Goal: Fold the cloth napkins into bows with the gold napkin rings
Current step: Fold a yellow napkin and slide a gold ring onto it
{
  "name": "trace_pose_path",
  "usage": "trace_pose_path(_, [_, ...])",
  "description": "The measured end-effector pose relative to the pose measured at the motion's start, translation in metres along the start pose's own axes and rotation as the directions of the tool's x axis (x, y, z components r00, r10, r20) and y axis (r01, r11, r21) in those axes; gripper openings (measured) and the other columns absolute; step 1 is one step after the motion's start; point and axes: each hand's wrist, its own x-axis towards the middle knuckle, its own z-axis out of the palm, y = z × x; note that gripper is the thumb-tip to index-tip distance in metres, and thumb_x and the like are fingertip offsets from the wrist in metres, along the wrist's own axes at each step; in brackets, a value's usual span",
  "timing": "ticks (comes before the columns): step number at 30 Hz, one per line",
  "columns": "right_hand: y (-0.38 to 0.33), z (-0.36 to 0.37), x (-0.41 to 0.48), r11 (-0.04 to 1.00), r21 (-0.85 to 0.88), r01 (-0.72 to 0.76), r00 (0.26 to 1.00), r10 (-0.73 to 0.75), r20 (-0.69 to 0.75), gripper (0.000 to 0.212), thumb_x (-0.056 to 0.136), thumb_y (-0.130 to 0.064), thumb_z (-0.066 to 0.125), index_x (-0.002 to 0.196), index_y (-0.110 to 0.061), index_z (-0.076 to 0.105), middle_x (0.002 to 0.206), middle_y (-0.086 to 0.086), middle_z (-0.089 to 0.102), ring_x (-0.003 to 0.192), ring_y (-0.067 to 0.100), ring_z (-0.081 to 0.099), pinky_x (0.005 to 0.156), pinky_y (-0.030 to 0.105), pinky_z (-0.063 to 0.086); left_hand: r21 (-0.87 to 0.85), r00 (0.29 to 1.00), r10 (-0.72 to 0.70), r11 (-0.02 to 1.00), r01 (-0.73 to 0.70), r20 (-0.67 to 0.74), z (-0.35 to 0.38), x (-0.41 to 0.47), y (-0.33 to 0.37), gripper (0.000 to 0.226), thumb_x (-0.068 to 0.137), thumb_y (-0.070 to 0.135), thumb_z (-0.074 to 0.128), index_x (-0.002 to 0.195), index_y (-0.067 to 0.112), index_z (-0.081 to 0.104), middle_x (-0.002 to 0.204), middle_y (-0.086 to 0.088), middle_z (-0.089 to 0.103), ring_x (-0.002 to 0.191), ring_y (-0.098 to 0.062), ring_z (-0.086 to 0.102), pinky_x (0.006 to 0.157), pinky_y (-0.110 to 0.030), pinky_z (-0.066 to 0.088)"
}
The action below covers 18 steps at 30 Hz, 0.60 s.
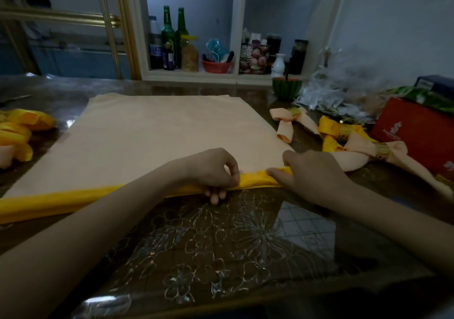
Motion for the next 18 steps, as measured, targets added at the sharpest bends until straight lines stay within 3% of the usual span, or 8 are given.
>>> trace_pose_path(2, [-0.015, -0.019, -0.001, 0.952, 0.286, -0.109, 0.994, 0.106, 0.028, 0.041, 0.091, -0.054, 0.043, 0.070, -0.019, 0.043, 0.063, -0.003, 0.040, 0.060, 0.011, 0.041, 0.050, 0.027, 0.027, -0.088, 0.998, -0.049, 0.995, 0.052, 0.031, -0.004, -0.001, 0.002, 0.017, 0.095, 0.016, 0.046, 0.085, 0.015, 0.060, 0.053, 0.004, 0.066, 0.044, -0.008, 0.062, 0.041, -0.015, 0.043])
trace_pose_path(5, [-0.040, -0.044, -0.006, 0.736, 0.657, -0.163, 0.986, 0.094, 0.140, 0.032, 0.089, -0.046, 0.053, 0.073, -0.018, 0.053, 0.063, -0.007, 0.044, 0.056, 0.003, 0.042, 0.048, 0.017, 0.029, -0.184, 0.989, -0.111, 0.975, 0.127, 0.095, -0.010, -0.004, 0.005, 0.035, 0.097, 0.036, 0.041, 0.088, 0.012, 0.065, 0.067, -0.001, 0.071, 0.052, -0.013, 0.065, 0.045, -0.017, 0.044])
trace_pose_path(8, [-0.073, -0.058, -0.018, 0.605, 0.787, -0.122, 0.923, -0.222, 0.314, 0.012, 0.089, -0.038, 0.057, 0.086, -0.026, 0.056, 0.068, -0.011, 0.051, 0.057, -0.006, 0.047, 0.050, 0.014, 0.038, -0.057, 0.997, -0.022, 0.998, 0.027, 0.077, -0.011, -0.005, 0.003, 0.030, 0.095, 0.033, 0.047, 0.084, 0.011, 0.064, 0.058, 0.006, 0.064, 0.044, -0.008, 0.055, 0.042, -0.017, 0.036])
trace_pose_path(11, [-0.084, -0.061, -0.016, 0.610, 0.788, -0.083, 0.717, -0.512, 0.472, 0.015, 0.092, -0.031, 0.055, 0.102, -0.020, 0.059, 0.081, -0.011, 0.059, 0.068, -0.006, 0.054, 0.063, 0.014, 0.048, -0.007, 0.996, 0.015, 1.000, -0.015, 0.088, -0.013, -0.007, -0.003, 0.019, 0.088, 0.026, 0.061, 0.078, 0.010, 0.058, 0.045, 0.010, 0.051, 0.037, -0.005, 0.041, 0.040, -0.015, 0.030])
trace_pose_path(12, [-0.081, -0.062, -0.011, 0.580, 0.808, -0.102, 0.696, -0.539, 0.475, 0.013, 0.093, -0.027, 0.054, 0.101, -0.019, 0.060, 0.082, -0.009, 0.062, 0.069, -0.004, 0.058, 0.066, 0.014, 0.050, 0.005, 0.995, 0.016, 1.000, -0.017, 0.094, -0.013, -0.007, -0.004, 0.014, 0.087, 0.021, 0.061, 0.080, 0.009, 0.058, 0.042, 0.011, 0.047, 0.036, -0.004, 0.038, 0.040, -0.015, 0.029])
trace_pose_path(15, [-0.054, -0.053, 0.014, 0.452, 0.878, -0.155, 0.896, -0.310, 0.317, 0.011, 0.093, -0.019, 0.054, 0.088, -0.023, 0.063, 0.075, -0.008, 0.064, 0.062, -0.002, 0.058, 0.059, 0.012, 0.048, 0.051, 0.995, -0.014, 0.999, 0.009, 0.094, -0.014, -0.004, -0.004, 0.008, 0.085, 0.014, 0.060, 0.077, 0.013, 0.059, 0.035, 0.012, 0.042, 0.034, -0.003, 0.034, 0.047, -0.019, 0.030])
trace_pose_path(16, [-0.044, -0.046, 0.023, 0.472, 0.874, -0.120, 0.944, -0.218, 0.247, 0.011, 0.092, -0.016, 0.057, 0.087, -0.025, 0.063, 0.076, -0.007, 0.063, 0.062, -0.003, 0.056, 0.058, 0.011, 0.047, 0.039, 0.995, -0.025, 0.999, 0.021, 0.100, -0.014, -0.003, -0.004, 0.010, 0.084, 0.015, 0.062, 0.076, 0.018, 0.058, 0.035, 0.012, 0.042, 0.034, -0.004, 0.034, 0.049, -0.020, 0.030])
trace_pose_path(18, [-0.035, -0.030, 0.040, 0.584, 0.811, -0.041, 0.947, -0.237, 0.218, 0.018, 0.087, -0.010, 0.063, 0.091, -0.027, 0.060, 0.085, -0.006, 0.061, 0.065, -0.005, 0.054, 0.059, 0.010, 0.045, 0.009, 0.992, -0.029, 1.000, 0.028, 0.125, -0.016, -0.001, -0.006, 0.015, 0.082, 0.017, 0.066, 0.072, 0.020, 0.057, 0.036, 0.011, 0.042, 0.034, -0.004, 0.034, 0.049, -0.021, 0.030])
